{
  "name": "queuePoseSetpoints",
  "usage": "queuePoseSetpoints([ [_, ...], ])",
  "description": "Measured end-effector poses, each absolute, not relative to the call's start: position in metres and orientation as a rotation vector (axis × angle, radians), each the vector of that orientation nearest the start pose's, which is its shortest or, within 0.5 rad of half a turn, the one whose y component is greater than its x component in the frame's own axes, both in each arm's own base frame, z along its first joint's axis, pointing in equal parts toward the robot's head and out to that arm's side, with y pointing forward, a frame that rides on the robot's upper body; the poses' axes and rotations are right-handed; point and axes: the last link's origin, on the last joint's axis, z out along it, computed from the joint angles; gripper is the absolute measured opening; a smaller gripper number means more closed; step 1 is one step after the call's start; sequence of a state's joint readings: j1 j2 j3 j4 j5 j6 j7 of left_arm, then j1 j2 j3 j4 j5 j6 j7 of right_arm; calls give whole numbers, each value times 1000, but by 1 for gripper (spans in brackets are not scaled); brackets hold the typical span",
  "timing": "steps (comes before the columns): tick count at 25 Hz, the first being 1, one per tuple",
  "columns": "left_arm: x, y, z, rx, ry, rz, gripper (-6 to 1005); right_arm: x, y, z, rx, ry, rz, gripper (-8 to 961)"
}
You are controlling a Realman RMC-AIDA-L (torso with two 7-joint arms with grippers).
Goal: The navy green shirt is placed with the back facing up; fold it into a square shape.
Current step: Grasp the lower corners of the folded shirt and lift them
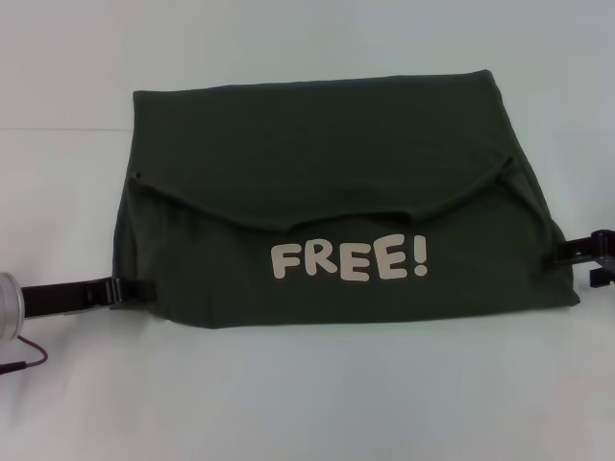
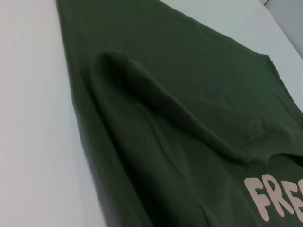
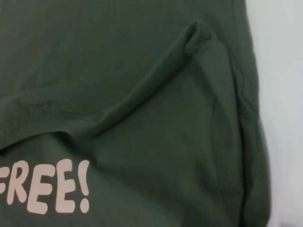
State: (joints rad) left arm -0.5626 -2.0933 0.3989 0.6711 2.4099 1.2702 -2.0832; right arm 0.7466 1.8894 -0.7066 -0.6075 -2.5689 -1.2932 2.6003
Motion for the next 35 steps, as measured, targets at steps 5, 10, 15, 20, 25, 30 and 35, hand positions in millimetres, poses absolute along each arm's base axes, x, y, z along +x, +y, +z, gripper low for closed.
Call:
queuePoseSetpoints([
  [5,-332,346,11,-2114,-1622,-446,49,300,405,51,-2021,1780,31,914],
  [10,-332,346,11,-2115,-1621,-439,50,295,407,41,-2032,1767,33,910],
  [15,-332,346,11,-2114,-1621,-435,50,291,407,35,-2050,1761,26,905],
  [20,-332,346,11,-2112,-1620,-435,50,291,406,30,-2059,1762,18,900],
  [25,-331,348,11,-2115,-1617,-436,50,294,403,31,-2052,1768,12,896],
  [30,-330,349,11,-2116,-1617,-439,50,295,403,32,-2049,1767,10,891],
  [35,-329,350,11,-2114,-1622,-441,50,294,403,29,-2054,1769,11,886],
])
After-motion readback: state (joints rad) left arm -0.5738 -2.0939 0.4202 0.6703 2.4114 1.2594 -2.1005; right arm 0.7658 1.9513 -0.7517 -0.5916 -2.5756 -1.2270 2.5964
